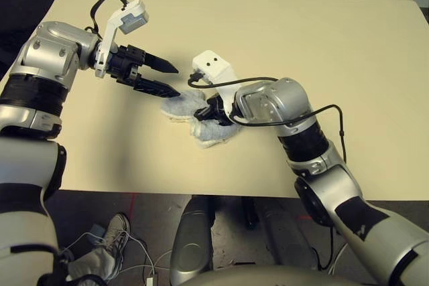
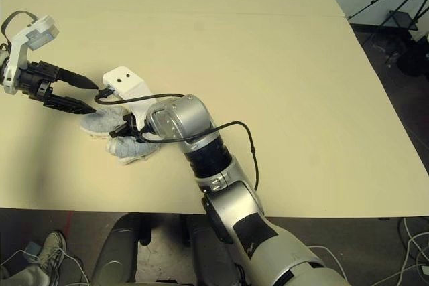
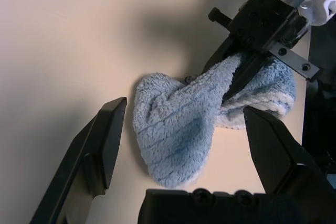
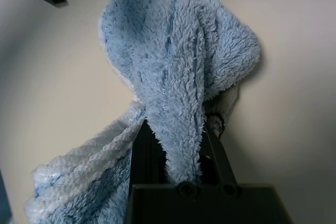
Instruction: Wipe the water off the table with a rag.
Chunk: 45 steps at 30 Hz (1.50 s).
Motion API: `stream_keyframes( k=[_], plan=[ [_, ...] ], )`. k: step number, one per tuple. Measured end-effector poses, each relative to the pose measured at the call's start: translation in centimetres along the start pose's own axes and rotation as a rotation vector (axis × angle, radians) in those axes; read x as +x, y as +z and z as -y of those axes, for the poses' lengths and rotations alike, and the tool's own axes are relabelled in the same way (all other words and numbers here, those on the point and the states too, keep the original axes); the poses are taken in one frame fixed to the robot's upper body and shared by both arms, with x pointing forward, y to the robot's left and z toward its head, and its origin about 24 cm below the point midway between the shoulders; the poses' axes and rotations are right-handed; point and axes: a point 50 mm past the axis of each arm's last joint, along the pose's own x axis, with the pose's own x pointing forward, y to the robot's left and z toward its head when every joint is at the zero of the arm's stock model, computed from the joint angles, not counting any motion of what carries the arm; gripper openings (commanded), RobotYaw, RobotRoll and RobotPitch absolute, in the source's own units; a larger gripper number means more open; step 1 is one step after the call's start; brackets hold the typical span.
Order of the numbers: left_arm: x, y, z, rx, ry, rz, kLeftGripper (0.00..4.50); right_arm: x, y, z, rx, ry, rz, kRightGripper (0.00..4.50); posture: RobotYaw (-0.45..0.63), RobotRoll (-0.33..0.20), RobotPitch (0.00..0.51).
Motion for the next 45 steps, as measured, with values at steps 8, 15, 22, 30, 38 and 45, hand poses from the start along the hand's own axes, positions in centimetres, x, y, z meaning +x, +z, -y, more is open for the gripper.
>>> stream_keyframes(
  k=[8, 15, 22, 30, 38, 45],
  plan=[
    [0.0, 0.0, 0.0, 0.0, -0.002, 0.002, 4.5, -0.4, 0.3, 4.3, -0.022, -0.125, 0.058, 0.19, 0.09, 0.0, 0.282],
    [0.3, 0.0, -0.1, 0.002, -0.008, 0.005, 4.5, -1.4, 0.8, 8.1, 0.014, -0.333, 0.094, 0.19, 0.09, 0.0, 0.284],
    [0.8, 0.1, -0.2, 0.007, -0.019, 0.031, 4.5, -3.1, 0.7, 11.5, -0.003, -0.596, 0.117, 0.19, 0.09, 0.0, 0.287],
    [0.9, 0.8, -1.0, 0.041, 0.047, 0.124, 4.5, -10.0, -1.3, 18.1, 0.136, -0.991, 0.145, 0.19, 0.09, 0.0, 0.287],
    [0.6, 2.8, -4.2, 0.092, 0.503, 0.413, 4.5, -12.7, -0.9, 17.1, 0.164, -1.0, 0.226, 0.19, 0.1, 0.0, 0.293],
    [-1.1, -1.3, -6.1, -0.03, 1.119, 0.652, 4.5, -18.1, -4.0, 16.4, 0.177, -1.099, 0.154, 0.19, 0.1, 0.0, 0.293]
  ],
)
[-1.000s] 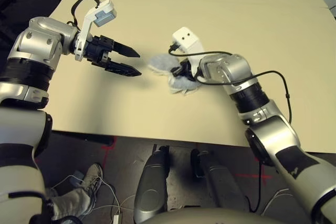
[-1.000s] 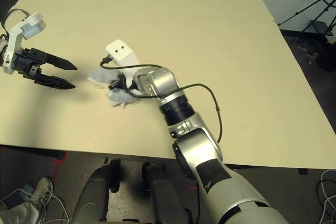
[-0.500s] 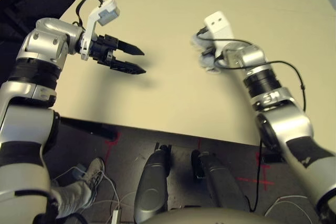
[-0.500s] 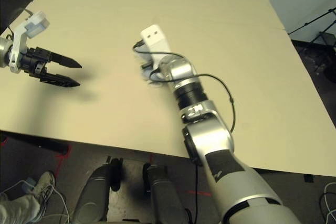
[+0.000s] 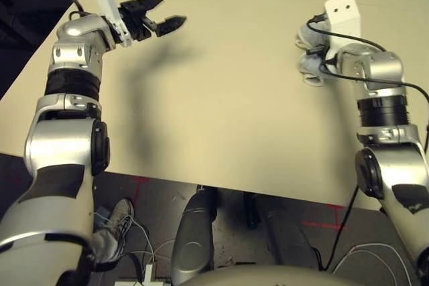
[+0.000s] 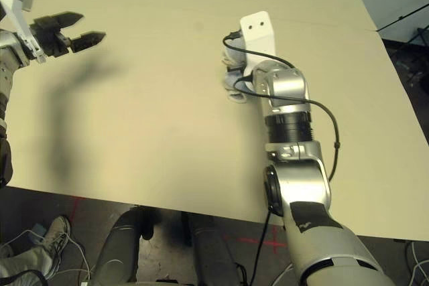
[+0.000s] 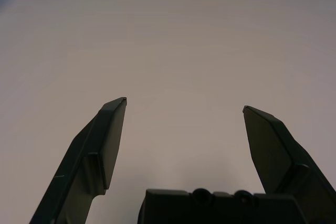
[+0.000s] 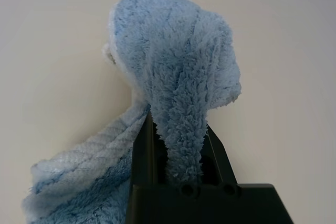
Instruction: Wipe the water off the table with a rag.
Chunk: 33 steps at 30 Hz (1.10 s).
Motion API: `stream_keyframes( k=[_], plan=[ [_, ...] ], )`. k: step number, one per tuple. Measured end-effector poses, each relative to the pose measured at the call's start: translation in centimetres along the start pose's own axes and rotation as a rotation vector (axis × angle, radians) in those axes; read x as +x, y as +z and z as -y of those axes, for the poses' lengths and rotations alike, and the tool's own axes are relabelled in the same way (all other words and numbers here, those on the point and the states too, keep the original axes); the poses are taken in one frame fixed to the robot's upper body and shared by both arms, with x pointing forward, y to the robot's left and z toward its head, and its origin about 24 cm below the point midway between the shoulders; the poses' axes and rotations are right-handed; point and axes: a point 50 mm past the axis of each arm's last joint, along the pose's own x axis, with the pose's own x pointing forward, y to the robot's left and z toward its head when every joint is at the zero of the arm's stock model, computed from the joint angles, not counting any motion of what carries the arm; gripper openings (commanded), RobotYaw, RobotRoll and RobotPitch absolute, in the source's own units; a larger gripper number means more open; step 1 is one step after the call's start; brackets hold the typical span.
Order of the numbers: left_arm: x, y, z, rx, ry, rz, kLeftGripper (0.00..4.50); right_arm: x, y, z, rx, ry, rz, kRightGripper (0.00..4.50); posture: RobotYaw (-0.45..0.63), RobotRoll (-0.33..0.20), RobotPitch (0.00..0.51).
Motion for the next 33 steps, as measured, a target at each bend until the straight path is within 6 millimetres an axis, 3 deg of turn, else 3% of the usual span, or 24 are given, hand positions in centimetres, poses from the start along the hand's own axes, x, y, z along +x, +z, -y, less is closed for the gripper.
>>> stream_keyframes(
  k=[5, 13, 22, 26, 30, 33],
  plan=[
    [-1.3, -3.6, 0.2, -0.003, 0.127, -0.039, 4.5, -1.5, -0.9, 3.0, -0.015, -0.067, -0.05, 0.19, 0.1, 0.0, 0.291],
    [-1.3, -3.8, 0.3, 0.012, 0.156, -0.026, 4.5, -1.5, -3.2, 3.3, 0.009, -0.062, -0.135, 0.19, 0.1, 0.0, 0.291],
    [-0.9, -3.8, 0.8, 0.005, 0.168, -0.014, 4.5, -1.2, -4.6, 4.4, 0.147, 0.019, 0.018, 3.12, 0.13, 0.0, 0.3],
    [-0.8, -3.6, 0.8, -0.005, 0.184, -0.001, 4.5, -1.9, -3.5, 6.1, 0.245, 0.058, 0.232, 4.43, 0.13, 0.0, 0.308],
    [-1.0, -3.3, 0.4, 0.0, 0.225, 0.022, 4.5, -2.8, -2.5, 10.7, 0.228, -0.071, 0.463, 4.47, 0.14, 0.0, 0.314],
    [-1.1, -3.1, 0.1, 0.008, 0.262, 0.04, 4.5, -2.3, -3.3, 13.2, 0.236, -0.141, 0.574, 4.47, 0.15, 0.0, 0.311]
  ],
)
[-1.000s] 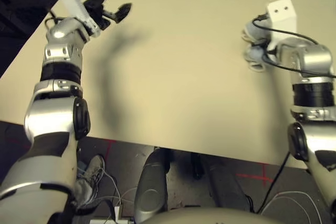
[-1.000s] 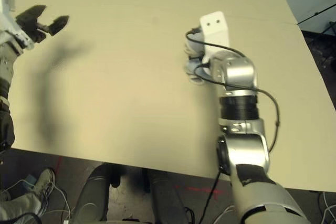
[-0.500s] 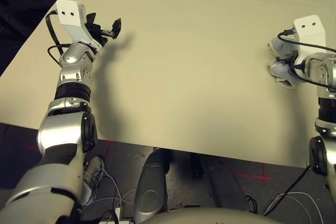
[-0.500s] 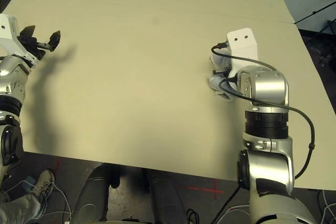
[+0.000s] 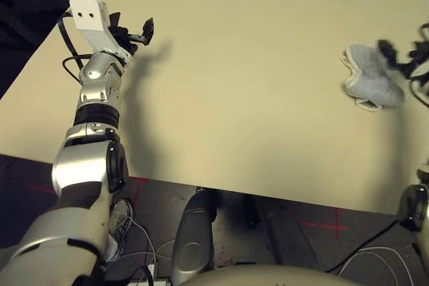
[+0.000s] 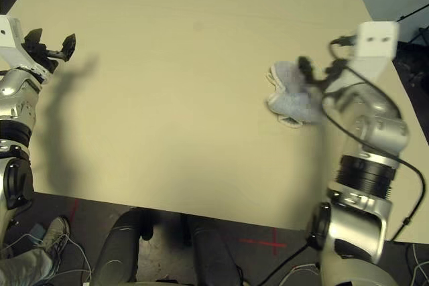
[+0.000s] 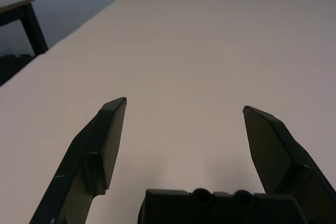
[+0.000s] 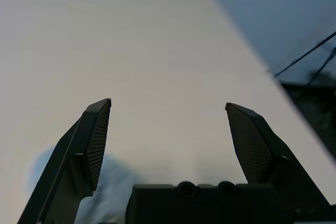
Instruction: Wipe the water off the table with a rag.
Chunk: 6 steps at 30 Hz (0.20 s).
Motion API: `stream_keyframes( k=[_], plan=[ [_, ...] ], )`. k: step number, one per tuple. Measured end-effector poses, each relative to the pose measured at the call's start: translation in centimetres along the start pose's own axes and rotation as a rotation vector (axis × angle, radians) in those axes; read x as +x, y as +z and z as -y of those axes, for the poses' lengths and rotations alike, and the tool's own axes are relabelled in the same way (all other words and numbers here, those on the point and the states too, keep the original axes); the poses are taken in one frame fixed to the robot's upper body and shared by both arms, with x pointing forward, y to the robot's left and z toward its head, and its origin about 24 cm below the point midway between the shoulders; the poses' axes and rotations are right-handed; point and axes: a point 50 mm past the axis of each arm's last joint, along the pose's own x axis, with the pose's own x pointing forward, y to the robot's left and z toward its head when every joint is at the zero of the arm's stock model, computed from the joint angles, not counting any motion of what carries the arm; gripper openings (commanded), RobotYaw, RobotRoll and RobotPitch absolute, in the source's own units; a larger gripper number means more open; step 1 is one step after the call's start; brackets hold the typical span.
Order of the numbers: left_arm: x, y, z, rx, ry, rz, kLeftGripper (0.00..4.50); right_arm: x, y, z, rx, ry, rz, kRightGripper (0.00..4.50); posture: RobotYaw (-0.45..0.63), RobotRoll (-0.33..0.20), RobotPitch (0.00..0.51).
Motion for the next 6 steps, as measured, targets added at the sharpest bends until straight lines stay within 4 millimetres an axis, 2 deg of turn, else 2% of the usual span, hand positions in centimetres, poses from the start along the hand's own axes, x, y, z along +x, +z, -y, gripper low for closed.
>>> stream_keyframes(
  k=[6],
  plan=[
    [-0.6, -1.1, -0.1, -0.003, 0.03, -0.02, 4.5, -0.5, -4.4, 2.6, -0.014, -0.057, -0.009, 4.47, 0.16, 0.0, 0.285]
  ],
)
